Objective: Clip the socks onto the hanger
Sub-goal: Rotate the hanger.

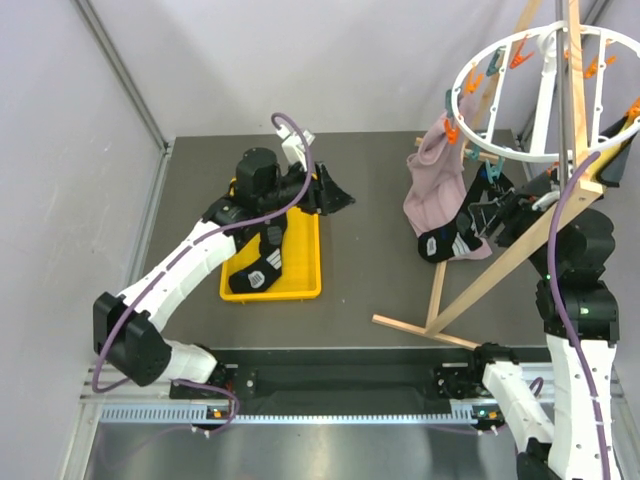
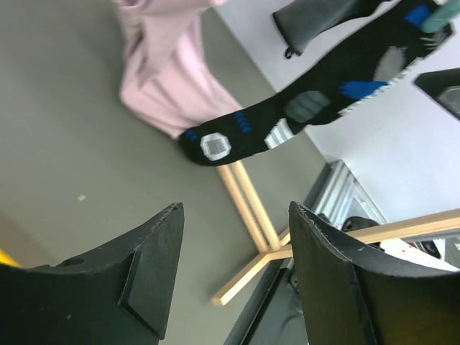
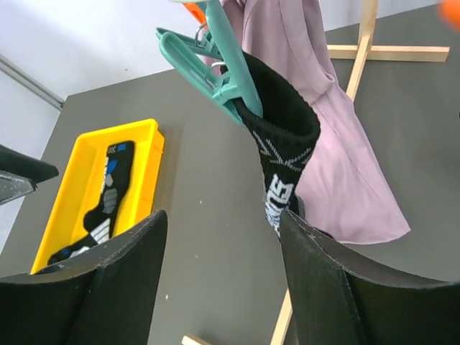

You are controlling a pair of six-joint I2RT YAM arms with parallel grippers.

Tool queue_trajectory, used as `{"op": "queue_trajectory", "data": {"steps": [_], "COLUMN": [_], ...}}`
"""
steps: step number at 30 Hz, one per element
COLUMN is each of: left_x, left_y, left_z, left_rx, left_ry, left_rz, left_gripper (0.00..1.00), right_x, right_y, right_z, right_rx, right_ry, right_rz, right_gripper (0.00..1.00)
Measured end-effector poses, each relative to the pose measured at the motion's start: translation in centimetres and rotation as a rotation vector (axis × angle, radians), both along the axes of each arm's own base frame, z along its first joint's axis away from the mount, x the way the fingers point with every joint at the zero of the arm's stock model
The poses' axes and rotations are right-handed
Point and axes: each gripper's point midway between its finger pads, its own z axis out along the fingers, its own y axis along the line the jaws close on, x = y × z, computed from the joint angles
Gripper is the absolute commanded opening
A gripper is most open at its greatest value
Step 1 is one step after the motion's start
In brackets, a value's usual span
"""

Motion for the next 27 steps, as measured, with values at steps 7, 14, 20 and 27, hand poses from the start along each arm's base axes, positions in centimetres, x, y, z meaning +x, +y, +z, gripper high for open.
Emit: {"op": "queue_trajectory", "data": {"steps": [7, 14, 20, 27], "left_x": [0.1, -0.5, -0.7, -0.7], "left_y": [2.6, 2.8, 2.7, 2.6], "left_z": [-1.5, -2.3, -2.4, -2.2], "left_rx": [0.022, 0.02, 0.012, 0.0], "left_ry": [0.018, 0.042, 0.053, 0.062], "left_rz": [0.043, 0.024, 0.015, 0.011], "left_gripper": [0.65, 0.65, 0.65, 0.65], "right_x": [1.1, 3.4, 5.6, 5.6], "right_y": [-0.2, -0.8, -1.8, -3.0], "right_z": [-0.2, -1.0, -2.2, -2.4], "right_rx": [-0.004, 0.027, 0.042, -0.033], "right_ry": [0.006, 0.033, 0.076, 0.111], "right_rz": [-0.011, -0.058, -0.121, -0.158], "right_gripper": [0.77, 0.88, 0.9, 0.97]}}
